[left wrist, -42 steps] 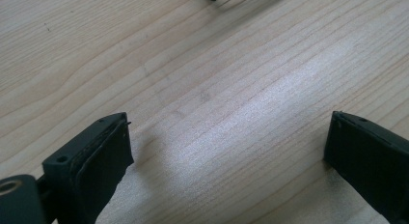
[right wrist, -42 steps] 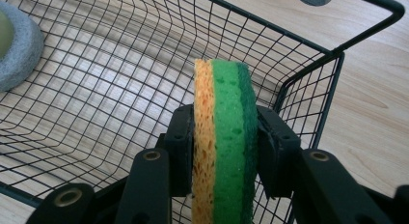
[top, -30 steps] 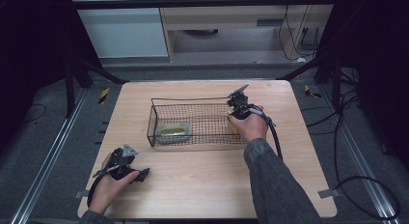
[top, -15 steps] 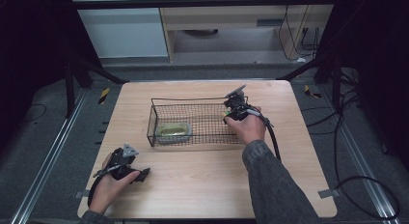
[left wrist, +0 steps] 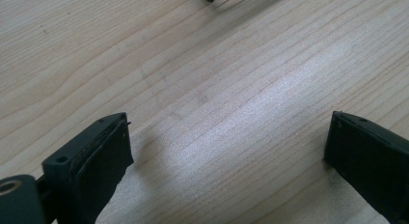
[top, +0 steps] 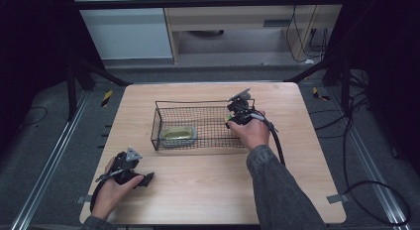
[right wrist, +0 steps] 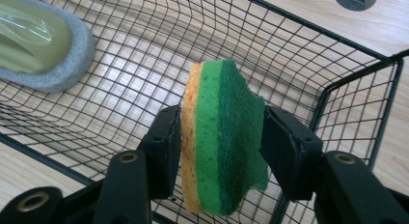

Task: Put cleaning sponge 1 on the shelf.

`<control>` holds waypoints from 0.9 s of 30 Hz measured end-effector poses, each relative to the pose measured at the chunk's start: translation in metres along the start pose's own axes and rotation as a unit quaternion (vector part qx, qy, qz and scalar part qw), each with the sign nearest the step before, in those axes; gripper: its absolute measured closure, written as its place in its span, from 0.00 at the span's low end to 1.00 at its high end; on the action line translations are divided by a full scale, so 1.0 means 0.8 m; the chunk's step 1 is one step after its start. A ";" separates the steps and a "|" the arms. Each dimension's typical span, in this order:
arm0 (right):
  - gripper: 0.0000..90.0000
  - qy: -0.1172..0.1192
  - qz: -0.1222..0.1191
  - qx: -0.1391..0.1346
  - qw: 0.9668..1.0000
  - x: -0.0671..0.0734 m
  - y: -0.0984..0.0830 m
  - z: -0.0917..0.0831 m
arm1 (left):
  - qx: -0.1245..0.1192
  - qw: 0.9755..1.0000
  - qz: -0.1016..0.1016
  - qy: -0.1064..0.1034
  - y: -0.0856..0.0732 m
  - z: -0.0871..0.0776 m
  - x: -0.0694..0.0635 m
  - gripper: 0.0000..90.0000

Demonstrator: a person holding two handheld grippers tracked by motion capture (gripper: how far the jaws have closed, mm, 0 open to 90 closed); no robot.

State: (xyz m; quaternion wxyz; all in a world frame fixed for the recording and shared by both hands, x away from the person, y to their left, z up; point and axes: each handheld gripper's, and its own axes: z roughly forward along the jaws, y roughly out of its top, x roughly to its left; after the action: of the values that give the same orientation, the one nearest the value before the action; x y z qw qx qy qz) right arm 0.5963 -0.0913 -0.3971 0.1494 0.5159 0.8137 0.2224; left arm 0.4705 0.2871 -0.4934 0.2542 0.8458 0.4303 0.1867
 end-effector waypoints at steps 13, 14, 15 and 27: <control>0.45 0.005 -0.004 -0.013 1.000 0.007 0.002 -0.002 | 0.000 1.000 0.000 -0.001 0.000 0.000 0.000 0.02; 0.45 0.004 -0.001 -0.011 1.000 0.007 0.002 -0.002 | 0.000 1.000 0.000 -0.001 0.000 0.000 0.000 0.02; 0.45 0.004 -0.001 -0.011 1.000 0.007 0.002 -0.003 | 0.000 1.000 0.000 0.000 0.000 0.000 0.000 0.02; 0.42 -0.003 0.002 -0.017 1.000 -0.007 -0.005 -0.011 | -0.001 1.000 0.000 0.000 0.000 0.000 0.000 0.02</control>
State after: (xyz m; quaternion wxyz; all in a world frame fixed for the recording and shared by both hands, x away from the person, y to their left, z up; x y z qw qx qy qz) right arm 0.5916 -0.0993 -0.3914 0.1606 0.5159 0.8080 0.2349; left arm 0.4704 0.2873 -0.4936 0.2553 0.8455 0.4302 0.1868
